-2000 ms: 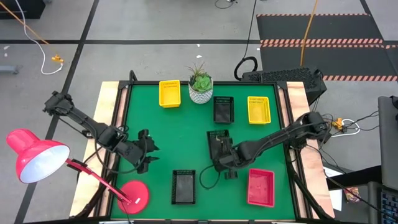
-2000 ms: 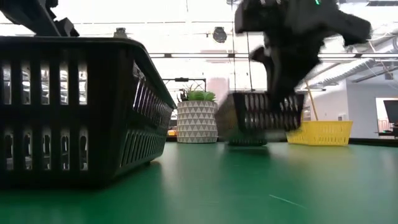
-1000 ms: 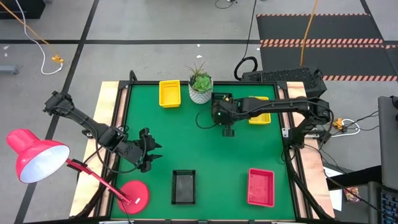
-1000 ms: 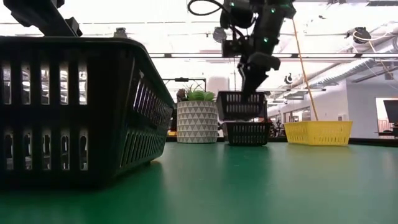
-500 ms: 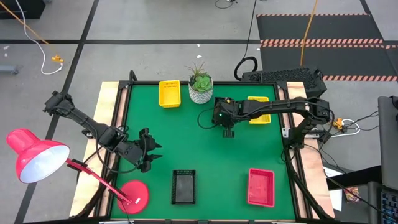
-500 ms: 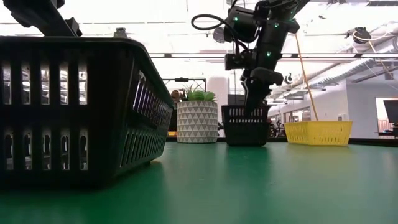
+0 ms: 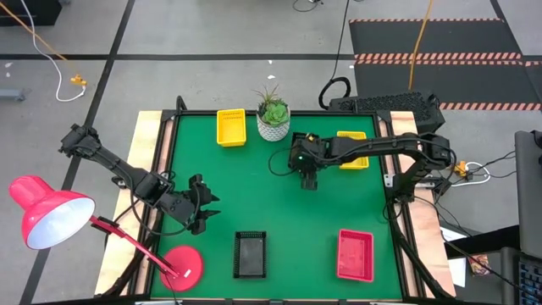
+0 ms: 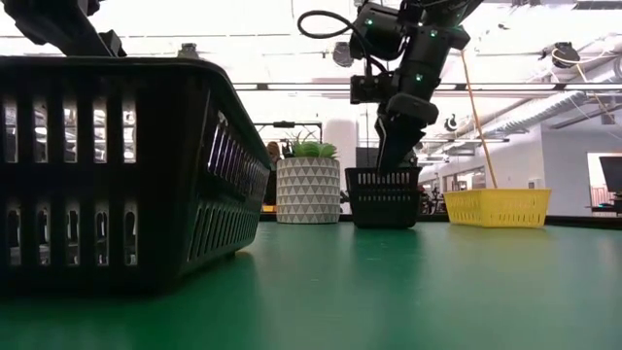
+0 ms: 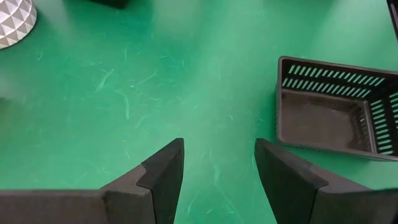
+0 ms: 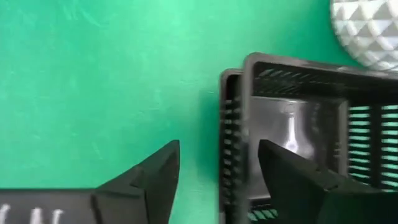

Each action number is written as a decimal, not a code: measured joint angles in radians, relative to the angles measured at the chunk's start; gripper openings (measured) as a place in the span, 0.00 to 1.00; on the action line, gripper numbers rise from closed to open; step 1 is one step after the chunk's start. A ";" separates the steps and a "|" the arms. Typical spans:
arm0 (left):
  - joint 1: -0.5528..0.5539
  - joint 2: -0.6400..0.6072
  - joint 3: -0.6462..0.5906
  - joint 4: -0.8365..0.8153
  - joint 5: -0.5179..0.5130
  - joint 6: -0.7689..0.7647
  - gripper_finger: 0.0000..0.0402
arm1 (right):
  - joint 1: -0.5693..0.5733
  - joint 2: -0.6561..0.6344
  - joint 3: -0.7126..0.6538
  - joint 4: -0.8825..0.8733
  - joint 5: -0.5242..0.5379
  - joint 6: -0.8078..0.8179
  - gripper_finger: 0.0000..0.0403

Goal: Stack baskets by color
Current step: Stack the middle black bin on the top black bin, then stack the stacked top black bins on the bottom black bin

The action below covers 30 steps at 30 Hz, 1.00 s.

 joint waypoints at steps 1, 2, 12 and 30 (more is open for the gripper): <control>0.000 0.000 0.000 -0.001 0.000 0.000 0.49 | 0.006 0.008 0.001 0.000 -0.002 0.013 0.55; 0.000 0.000 0.000 -0.001 0.000 0.000 0.49 | 0.012 0.017 0.001 -0.002 0.000 0.022 0.56; 0.000 0.000 0.000 -0.005 0.001 -0.019 0.49 | 0.045 0.056 0.001 0.020 0.024 0.022 0.59; -0.001 0.000 0.000 -0.004 0.027 -0.003 0.49 | 0.031 0.054 -0.179 0.219 0.027 0.048 0.56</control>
